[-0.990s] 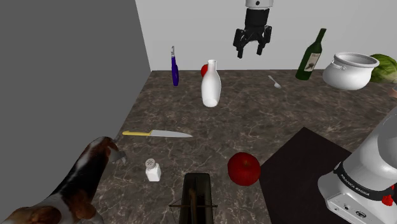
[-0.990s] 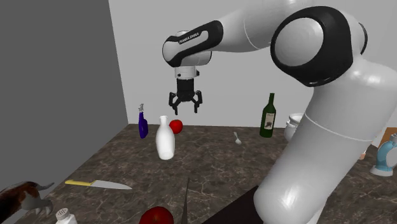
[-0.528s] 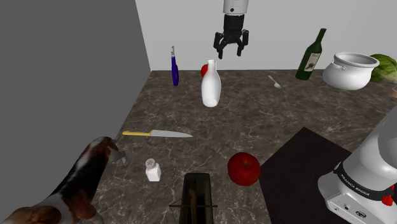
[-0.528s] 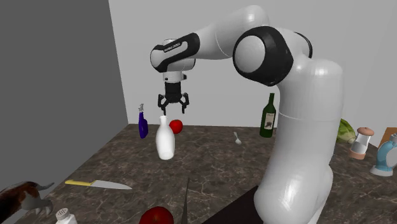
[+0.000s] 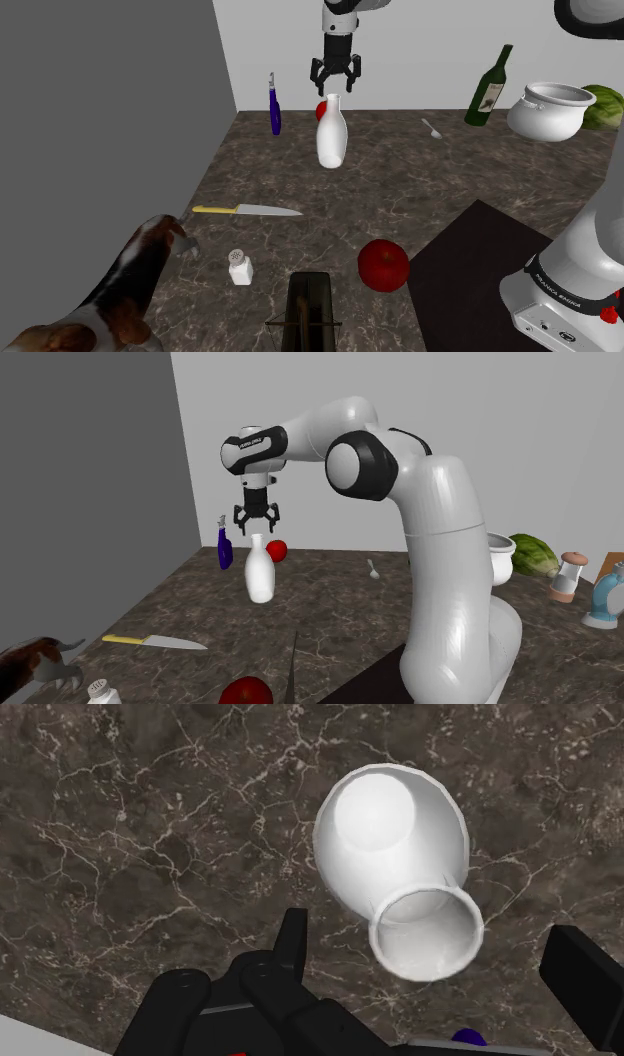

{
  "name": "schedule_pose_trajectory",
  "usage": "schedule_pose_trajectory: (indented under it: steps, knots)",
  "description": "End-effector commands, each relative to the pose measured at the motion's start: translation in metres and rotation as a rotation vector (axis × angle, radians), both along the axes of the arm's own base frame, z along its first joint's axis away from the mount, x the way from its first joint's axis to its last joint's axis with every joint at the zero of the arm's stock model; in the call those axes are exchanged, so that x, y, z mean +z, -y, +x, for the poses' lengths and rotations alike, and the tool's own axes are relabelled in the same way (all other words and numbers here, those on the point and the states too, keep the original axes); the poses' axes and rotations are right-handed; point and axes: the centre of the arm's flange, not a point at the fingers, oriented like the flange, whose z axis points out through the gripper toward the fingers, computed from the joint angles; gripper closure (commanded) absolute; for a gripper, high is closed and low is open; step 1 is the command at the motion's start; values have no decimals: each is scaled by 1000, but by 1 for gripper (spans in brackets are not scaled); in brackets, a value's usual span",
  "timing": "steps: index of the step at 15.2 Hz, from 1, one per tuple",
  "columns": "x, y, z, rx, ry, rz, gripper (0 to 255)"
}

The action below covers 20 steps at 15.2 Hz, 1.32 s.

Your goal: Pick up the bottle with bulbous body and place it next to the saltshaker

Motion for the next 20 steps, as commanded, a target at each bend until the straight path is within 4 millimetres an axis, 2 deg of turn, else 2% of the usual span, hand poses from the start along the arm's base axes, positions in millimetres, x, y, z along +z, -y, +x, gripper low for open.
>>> schedule_pose_trajectory:
  steps: [1, 6, 14, 15, 20]
  knots:
    - [-10, -2, 4, 0, 1, 0, 0]
    - [-40, -2, 3, 0, 1, 0, 0]
    - [-39, -2, 3, 0, 1, 0, 0]
    - [-39, -2, 3, 0, 1, 0, 255]
    - [-39, -2, 3, 0, 1, 0, 255]
